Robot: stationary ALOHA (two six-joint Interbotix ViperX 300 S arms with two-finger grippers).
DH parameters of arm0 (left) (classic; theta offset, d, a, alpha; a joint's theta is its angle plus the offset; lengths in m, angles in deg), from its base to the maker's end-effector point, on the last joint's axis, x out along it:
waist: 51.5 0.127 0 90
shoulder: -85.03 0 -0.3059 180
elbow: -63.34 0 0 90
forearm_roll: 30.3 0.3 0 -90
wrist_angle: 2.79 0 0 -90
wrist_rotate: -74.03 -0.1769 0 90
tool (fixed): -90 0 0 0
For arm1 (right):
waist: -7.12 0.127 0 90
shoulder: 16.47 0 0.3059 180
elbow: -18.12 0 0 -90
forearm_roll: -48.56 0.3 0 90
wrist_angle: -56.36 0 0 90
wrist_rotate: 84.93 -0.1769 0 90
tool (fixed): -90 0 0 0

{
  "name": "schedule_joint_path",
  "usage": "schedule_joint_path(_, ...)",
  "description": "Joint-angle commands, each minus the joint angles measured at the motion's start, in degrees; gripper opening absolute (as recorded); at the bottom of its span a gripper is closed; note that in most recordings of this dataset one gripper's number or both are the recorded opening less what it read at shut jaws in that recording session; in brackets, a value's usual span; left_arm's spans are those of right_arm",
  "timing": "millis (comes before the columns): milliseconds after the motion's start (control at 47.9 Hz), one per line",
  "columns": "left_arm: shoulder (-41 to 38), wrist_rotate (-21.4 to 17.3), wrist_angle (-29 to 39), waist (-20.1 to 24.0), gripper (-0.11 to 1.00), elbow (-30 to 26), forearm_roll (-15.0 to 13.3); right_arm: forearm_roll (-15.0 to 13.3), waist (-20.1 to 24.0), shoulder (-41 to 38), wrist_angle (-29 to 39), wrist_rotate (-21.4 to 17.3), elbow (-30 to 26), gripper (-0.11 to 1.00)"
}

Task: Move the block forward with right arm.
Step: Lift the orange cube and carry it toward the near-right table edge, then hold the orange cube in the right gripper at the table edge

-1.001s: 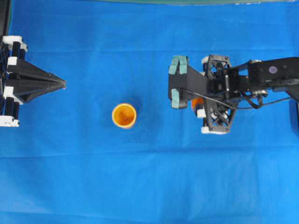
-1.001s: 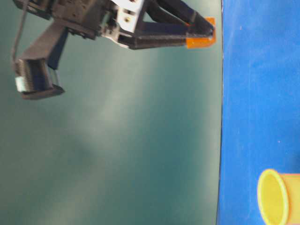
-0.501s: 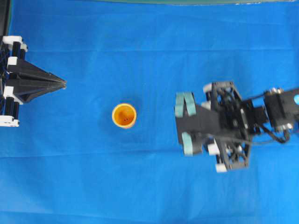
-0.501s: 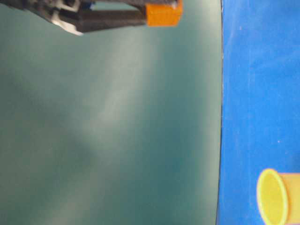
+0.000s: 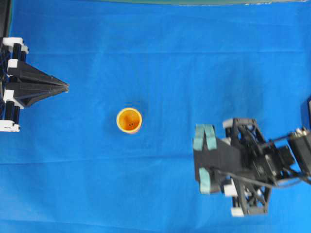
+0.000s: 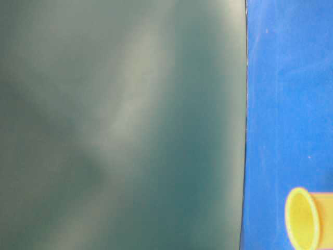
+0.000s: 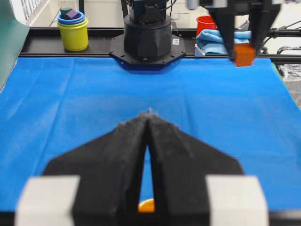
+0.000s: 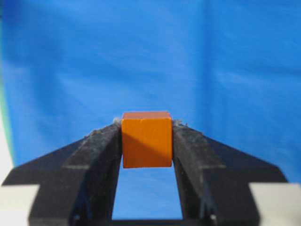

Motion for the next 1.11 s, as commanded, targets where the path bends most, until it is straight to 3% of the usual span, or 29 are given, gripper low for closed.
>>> schedule_joint_path(0, -0.44, 0.09, -0.26, 0.18, 0.0, -2.02, 0.09, 0.09, 1.58, 0.53, -1.05, -1.14, -2.29, 0.41)
schedule_joint_path(230, -0.35, 0.09, -0.26, -0.18, 0.0, -2.02, 0.09, 0.09, 5.54, -3.25, -1.49, -4.39, -7.29, 0.41)
schedule_joint_path(751, -0.44, 0.0, -0.26, -1.23, 0.0, -2.02, 0.09, 0.09, 9.67, -8.26, -1.14, -5.1, -15.03, 0.41)
schedule_joint_path(1085, -0.44, -0.18, -0.26, -1.23, 0.0, -2.02, 0.09, 0.09, 11.25, -8.26, -1.23, -10.72, -16.96, 0.41)
